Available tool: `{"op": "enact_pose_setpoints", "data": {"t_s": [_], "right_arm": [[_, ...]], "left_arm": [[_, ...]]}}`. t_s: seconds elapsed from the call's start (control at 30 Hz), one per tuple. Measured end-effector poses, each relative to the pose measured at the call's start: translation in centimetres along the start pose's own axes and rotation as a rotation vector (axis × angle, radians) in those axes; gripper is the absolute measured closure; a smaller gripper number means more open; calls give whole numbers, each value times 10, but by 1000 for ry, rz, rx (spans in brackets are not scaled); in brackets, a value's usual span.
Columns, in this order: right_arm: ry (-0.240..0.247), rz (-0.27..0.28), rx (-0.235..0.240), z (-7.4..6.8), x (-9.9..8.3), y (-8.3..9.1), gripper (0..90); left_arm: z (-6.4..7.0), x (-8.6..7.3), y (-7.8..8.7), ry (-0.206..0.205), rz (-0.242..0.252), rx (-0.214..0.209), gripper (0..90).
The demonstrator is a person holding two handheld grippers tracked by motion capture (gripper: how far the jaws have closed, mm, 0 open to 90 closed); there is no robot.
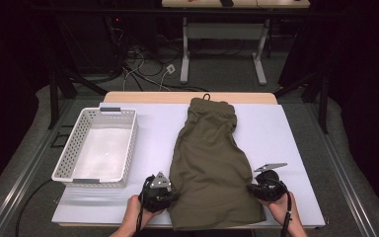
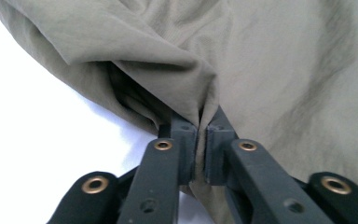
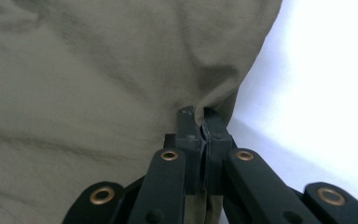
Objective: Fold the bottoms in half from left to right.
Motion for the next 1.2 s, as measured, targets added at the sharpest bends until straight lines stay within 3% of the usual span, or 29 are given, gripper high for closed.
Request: {"op": "enact_pose_setpoints", "data": {"t_s": [0.23, 0.27, 0.33, 0.47, 0.67, 0.8, 0.97, 1.2], "right_arm": [[48, -19, 42, -16, -6, 7, 878], [53, -18, 39, -16, -6, 7, 854], [59, -6, 38, -15, -4, 10, 679], [65, 42, 23, -11, 1, 15, 379], [91, 93, 25, -8, 9, 16, 162], [101, 119, 37, -7, 15, 15, 110], [98, 136, 45, -7, 20, 14, 77], [92, 145, 42, -5, 30, 11, 69]], "left_arm": [[-10, -4, 12, 28, -18, -50, 869], [-10, -4, 12, 32, -18, -51, 864], [-10, -3, 13, 16, -19, -40, 825], [-11, 3, 16, -15, -8, 2, 520], [-9, 14, 23, -75, 36, 64, 260], [-4, 22, 26, -119, 74, 82, 153], [2, 32, 27, -162, 112, 96, 104], [10, 46, 21, -196, 121, 94, 57]]}}
Point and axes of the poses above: each handheld gripper's, and its own axes: y roughly backward along the jaws, x roughly out of its top, z roughly to its right, the point moved 7 cm from there along -y, roughly forward along the jaws, and after that the axes turned 1 degree about -x, right-handed, at the moved point
